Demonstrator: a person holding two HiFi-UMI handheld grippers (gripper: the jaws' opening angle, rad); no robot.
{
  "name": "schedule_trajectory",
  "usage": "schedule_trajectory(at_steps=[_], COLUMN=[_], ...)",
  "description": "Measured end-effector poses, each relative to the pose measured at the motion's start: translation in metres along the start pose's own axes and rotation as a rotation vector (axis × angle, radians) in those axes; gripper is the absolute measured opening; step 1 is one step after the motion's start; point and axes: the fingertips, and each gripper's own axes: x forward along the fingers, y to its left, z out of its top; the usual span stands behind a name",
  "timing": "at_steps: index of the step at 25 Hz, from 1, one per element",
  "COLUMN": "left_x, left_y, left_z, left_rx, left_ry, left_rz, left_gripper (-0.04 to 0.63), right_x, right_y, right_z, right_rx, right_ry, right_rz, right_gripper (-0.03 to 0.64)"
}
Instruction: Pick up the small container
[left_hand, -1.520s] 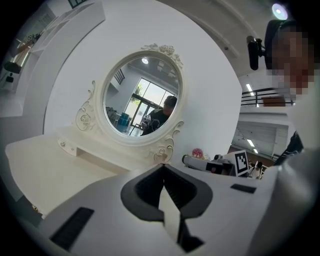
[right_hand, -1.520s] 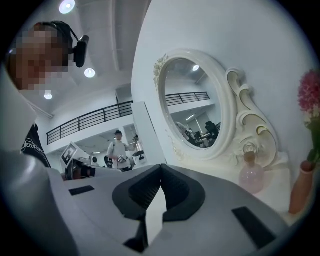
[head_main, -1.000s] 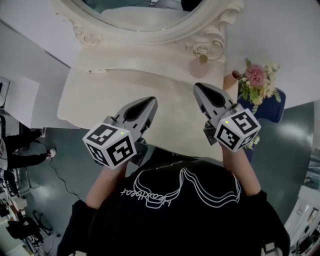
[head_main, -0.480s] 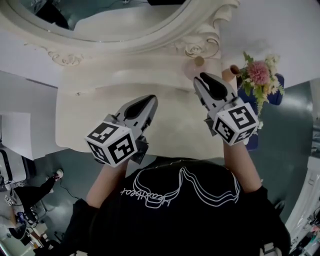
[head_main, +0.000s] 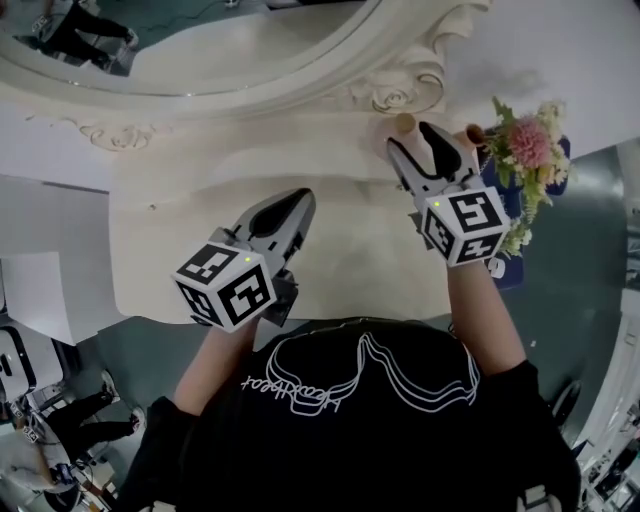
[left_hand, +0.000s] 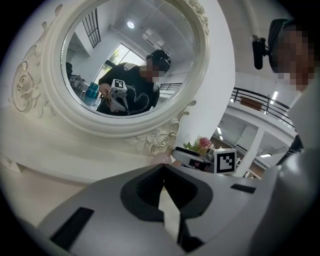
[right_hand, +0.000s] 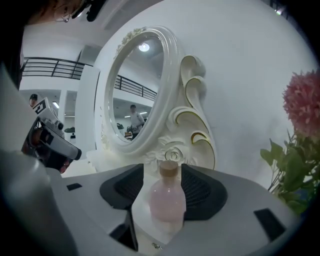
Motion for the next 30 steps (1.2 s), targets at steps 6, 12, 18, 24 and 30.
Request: schedule_trajectory(at_steps=[6,12,18,24,30], left_x=[0.007,0.014,0.016,0.011,0.014], left_y=[0.014,0.020,0.022,0.028,0.027], left_z=[-0.002,-0.009,-0.013,-0.016,-0.020], left_rx=[-0.013,-0.028,-0.030,-0.035,-0.036], left_ry=[0.010,0.034,0.052,0.058,0.063], left_rz=[-0.001,-0.012,-0.014,0.003,0.007], left_gripper=[0.003,0.003,0.003,0.003,0.002], right_x=[0.014,0.021,0.025,0.023,0.023], right_y=[-0.009,-0.011,-0.014,-0.013,-0.013], right_z=[-0.013,-0.019,-0.019,-0.017,-0.016], right_rx=[0.036,0.026,0.023,0.010,0.010], right_ry=[-0.001,-0.005,-0.021,-0.041,-0.045], right_rz=[-0.034,-0.057,-0.083,-0.100,-0.096], right_gripper=[0.201,0.188,0.164,0.126,0.124])
